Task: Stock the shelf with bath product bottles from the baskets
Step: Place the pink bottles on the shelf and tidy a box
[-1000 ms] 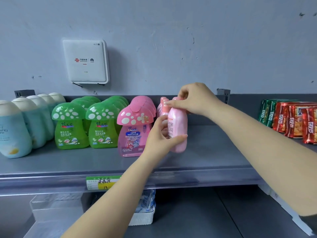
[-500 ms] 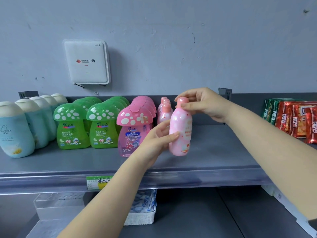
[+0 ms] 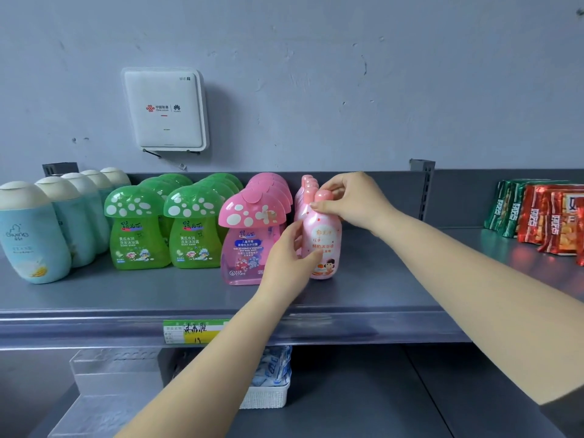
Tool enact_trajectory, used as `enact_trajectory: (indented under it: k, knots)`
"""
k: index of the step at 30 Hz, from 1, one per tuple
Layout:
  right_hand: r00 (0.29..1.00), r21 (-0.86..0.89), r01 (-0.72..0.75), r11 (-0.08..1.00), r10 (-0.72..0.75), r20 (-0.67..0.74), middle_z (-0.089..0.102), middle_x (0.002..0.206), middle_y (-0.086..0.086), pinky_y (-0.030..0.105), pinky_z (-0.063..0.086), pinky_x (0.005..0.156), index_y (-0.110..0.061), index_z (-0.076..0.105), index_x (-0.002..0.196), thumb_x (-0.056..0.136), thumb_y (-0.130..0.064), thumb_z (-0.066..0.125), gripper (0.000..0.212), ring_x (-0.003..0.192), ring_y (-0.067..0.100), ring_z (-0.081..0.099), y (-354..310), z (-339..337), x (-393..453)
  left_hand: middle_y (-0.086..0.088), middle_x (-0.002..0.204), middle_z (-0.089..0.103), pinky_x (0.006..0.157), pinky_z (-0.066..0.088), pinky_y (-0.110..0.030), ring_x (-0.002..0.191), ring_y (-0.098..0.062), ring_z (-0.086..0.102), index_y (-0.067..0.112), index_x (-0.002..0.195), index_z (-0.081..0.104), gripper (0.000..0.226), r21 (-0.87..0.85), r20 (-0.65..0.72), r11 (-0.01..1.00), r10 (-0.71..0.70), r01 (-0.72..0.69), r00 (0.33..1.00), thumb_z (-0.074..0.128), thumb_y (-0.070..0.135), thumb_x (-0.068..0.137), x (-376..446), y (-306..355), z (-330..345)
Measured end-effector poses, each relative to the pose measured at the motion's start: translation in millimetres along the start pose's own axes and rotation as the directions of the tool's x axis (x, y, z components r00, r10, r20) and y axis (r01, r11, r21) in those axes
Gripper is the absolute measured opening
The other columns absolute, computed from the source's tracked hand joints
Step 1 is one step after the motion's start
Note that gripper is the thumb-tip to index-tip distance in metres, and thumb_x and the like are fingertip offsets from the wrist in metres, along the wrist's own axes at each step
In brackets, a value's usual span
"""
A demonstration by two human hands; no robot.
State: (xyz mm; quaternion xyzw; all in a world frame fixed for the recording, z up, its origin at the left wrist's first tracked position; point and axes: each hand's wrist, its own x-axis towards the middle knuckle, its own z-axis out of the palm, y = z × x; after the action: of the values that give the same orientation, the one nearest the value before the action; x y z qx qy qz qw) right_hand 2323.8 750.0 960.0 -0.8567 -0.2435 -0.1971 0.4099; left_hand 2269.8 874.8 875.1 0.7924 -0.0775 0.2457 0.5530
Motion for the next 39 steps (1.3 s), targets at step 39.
enact_trajectory:
  k: [39]
  knots:
    - [0.974, -0.915, -0.103, 0.39, -0.148, -0.173, 0.06, 0.065, 0.007, 0.03, 0.045, 0.053, -0.007, 0.061, 0.075, 0.068, -0.02, 0.075, 0.02, 0.062, 0.029, 0.06, 52.3, -72.8, -208.7, -0.004, 0.061, 0.054, 0.051, 0.032, -0.027, 0.055, -0.026, 0.05, 0.01, 0.068, 0.06, 0.014, 0.336, 0.51, 0.309, 0.734, -0.889, 0.448, 0.047, 0.013, 0.073, -80.7, 31.2, 98.1]
